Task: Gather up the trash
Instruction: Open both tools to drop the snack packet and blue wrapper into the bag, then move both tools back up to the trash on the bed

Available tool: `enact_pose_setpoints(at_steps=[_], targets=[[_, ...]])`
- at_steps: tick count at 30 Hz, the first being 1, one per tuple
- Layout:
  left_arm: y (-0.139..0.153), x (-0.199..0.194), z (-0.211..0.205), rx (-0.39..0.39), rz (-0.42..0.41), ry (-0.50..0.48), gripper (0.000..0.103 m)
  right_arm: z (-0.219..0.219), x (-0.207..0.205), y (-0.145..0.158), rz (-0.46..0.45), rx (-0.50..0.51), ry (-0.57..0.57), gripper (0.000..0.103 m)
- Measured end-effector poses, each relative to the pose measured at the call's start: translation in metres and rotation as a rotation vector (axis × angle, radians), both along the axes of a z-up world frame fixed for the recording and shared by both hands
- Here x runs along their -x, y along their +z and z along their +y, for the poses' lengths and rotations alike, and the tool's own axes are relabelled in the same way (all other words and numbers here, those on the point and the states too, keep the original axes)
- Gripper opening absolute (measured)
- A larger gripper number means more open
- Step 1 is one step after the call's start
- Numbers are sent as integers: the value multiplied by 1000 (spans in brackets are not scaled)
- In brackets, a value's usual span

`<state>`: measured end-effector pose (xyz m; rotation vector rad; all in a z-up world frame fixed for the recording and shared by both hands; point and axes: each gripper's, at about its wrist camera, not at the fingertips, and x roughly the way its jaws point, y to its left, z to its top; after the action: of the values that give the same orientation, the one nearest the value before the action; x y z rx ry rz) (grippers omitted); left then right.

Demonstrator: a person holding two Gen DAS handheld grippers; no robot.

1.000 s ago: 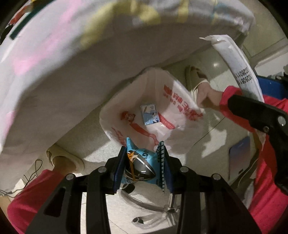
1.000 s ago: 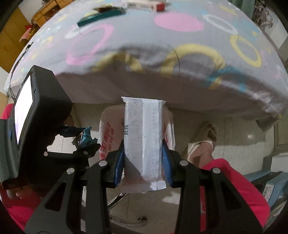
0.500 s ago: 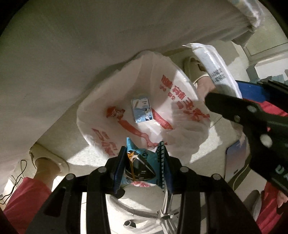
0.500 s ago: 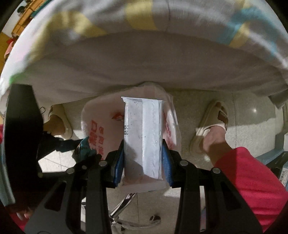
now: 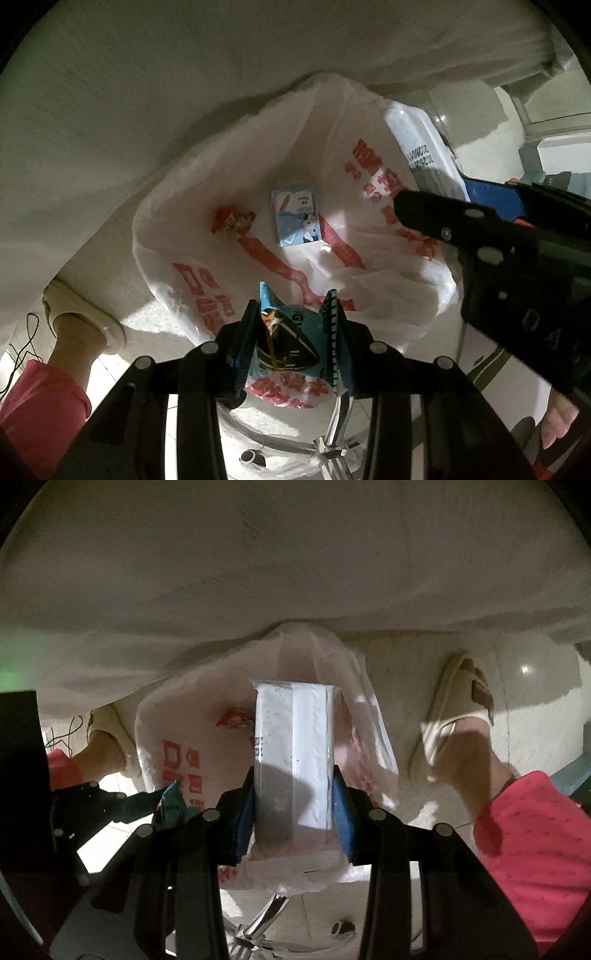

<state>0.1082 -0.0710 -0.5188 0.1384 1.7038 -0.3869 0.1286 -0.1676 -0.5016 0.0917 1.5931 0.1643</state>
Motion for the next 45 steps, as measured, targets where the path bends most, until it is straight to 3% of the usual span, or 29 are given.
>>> enact_pose_setpoints(at_steps=[11, 25, 29, 31, 45], targets=[[-16, -4, 2, 15, 59, 33, 38, 6, -7, -30, 54, -21, -15, 37], [-23, -8, 4, 52, 101, 69, 39, 9, -6, -39, 68, -36, -27, 37], [-23, -9, 4, 53, 105, 67, 56, 10, -6, -39, 62, -39, -26, 47], [-22, -9, 5, 51, 107, 75, 57, 12, -6, -39, 58, -37, -21, 52], [-3, -9, 14, 14, 62, 89, 63, 15, -2, -22, 34, -39, 1, 55]])
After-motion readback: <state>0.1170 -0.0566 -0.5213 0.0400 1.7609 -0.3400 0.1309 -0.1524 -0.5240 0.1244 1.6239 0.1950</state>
